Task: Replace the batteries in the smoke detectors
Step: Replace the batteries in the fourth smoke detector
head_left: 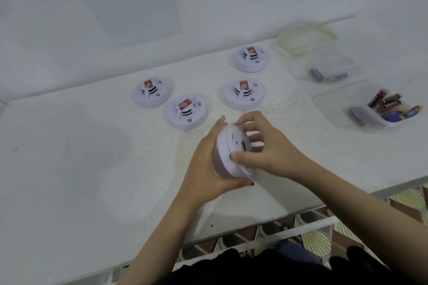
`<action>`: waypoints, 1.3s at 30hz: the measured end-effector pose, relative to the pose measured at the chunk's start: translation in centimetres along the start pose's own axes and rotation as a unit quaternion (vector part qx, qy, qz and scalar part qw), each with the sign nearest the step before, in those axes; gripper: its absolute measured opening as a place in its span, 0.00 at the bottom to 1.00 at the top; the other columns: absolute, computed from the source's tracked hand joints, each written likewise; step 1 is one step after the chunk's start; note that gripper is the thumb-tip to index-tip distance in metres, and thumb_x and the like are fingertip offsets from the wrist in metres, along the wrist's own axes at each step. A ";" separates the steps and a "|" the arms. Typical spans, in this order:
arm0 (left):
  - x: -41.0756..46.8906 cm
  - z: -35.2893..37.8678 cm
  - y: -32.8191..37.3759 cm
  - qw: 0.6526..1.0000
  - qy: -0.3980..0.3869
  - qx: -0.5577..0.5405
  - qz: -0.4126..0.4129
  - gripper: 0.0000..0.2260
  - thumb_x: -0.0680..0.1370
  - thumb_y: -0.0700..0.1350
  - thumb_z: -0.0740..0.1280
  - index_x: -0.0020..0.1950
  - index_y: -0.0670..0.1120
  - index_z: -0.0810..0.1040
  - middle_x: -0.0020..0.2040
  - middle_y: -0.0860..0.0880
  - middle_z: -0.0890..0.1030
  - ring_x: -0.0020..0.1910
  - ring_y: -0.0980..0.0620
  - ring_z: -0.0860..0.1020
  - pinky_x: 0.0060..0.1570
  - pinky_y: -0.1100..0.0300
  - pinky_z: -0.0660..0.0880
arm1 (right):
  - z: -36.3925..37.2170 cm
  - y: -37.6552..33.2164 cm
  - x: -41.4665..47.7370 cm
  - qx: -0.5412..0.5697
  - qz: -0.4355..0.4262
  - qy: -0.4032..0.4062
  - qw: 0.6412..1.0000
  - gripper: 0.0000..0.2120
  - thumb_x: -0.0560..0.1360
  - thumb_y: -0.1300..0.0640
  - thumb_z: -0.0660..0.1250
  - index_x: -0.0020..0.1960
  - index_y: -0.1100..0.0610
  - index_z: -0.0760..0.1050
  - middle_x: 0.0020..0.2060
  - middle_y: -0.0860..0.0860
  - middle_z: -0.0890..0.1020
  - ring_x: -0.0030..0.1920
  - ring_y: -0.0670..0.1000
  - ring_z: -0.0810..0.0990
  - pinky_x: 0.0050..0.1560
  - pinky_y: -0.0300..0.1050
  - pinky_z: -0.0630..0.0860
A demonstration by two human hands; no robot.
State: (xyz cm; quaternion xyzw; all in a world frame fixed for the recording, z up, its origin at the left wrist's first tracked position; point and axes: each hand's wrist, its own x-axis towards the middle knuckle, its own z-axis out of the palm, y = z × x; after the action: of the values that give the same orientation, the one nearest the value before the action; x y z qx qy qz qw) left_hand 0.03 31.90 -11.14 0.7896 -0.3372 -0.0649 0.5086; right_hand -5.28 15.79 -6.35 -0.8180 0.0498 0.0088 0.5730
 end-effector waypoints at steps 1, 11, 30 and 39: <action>0.0 0.0 -0.1 1.000 -0.002 -0.009 -0.005 0.48 0.59 0.55 0.80 0.73 0.64 0.57 0.67 0.68 0.68 0.67 0.63 0.70 0.62 0.61 0.73 | 0.1 0.3 0.0 0.101 0.014 -0.016 0.995 0.26 0.62 0.50 0.73 0.56 0.47 0.67 0.53 0.48 0.77 0.51 0.48 0.80 0.49 0.46 0.80; 0.1 -0.2 -1.0 0.998 0.032 -0.054 -0.006 0.39 0.61 0.46 0.81 0.68 0.43 0.68 0.64 0.50 0.75 0.63 0.49 0.75 0.59 0.53 0.76 | -1.4 3.3 0.0 0.378 0.048 -0.073 0.922 0.28 0.68 0.59 0.57 0.67 0.46 0.68 0.58 0.53 0.80 0.51 0.59 0.80 0.41 0.49 0.80; 0.2 -0.4 -1.4 0.997 0.003 -0.062 -0.046 0.42 0.61 0.41 0.81 0.72 0.48 0.68 0.67 0.54 0.76 0.66 0.56 0.74 0.63 0.57 0.74 | -1.5 4.9 -0.3 0.246 -0.005 -0.093 0.965 0.37 0.67 0.71 0.68 0.69 0.47 0.64 0.60 0.52 0.77 0.59 0.52 0.78 0.52 0.49 0.79; 0.3 -0.4 -1.4 0.997 -0.005 -0.065 -0.051 0.42 0.61 0.40 0.81 0.72 0.51 0.67 0.67 0.56 0.76 0.67 0.57 0.73 0.63 0.59 0.73 | -1.4 5.1 -0.3 0.219 -0.021 -0.086 0.972 0.36 0.67 0.69 0.69 0.68 0.45 0.63 0.58 0.47 0.77 0.59 0.51 0.77 0.52 0.47 0.79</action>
State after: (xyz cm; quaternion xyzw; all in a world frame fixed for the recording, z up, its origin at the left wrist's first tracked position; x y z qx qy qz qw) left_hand 1.08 32.33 -12.04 0.7706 -0.2943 -0.1160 0.5532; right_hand -6.09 12.81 -10.62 -0.6695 -0.0162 0.0563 0.7405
